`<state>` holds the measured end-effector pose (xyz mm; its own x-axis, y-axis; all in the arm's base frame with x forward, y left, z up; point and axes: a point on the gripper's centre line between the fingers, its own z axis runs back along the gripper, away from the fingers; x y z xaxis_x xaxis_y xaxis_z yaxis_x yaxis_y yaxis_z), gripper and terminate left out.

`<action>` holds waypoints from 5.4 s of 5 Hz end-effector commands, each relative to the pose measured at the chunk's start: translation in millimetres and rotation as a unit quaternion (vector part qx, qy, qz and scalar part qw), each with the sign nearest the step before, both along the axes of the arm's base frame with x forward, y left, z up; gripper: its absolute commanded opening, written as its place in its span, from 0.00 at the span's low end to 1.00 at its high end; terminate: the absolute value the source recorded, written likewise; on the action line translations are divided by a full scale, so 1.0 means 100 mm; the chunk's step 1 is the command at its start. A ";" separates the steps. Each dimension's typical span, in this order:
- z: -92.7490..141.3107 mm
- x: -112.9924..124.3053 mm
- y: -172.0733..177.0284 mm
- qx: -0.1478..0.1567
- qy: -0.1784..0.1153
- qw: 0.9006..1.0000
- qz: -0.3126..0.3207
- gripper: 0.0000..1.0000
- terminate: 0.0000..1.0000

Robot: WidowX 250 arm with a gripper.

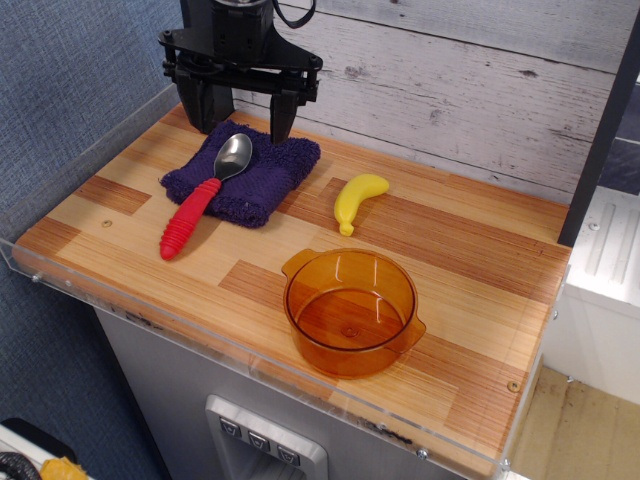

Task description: Move the amber bowl to the back of the counter to the right of the yellow squash.

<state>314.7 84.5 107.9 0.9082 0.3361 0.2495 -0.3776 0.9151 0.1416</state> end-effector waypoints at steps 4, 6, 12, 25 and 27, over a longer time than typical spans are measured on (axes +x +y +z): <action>0.01 -0.57 -0.39 -0.004 0.040 0.999 0.028 1.00 0.00; -0.35 -0.81 -0.70 -0.030 0.020 0.998 0.045 1.00 0.00; -0.82 -0.72 -0.89 -0.074 0.002 0.994 0.076 0.00 0.00; -0.64 0.54 -1.07 -0.140 -0.070 0.982 0.101 1.00 0.00; -0.35 0.51 -1.03 -0.132 -0.092 0.984 0.081 1.00 0.00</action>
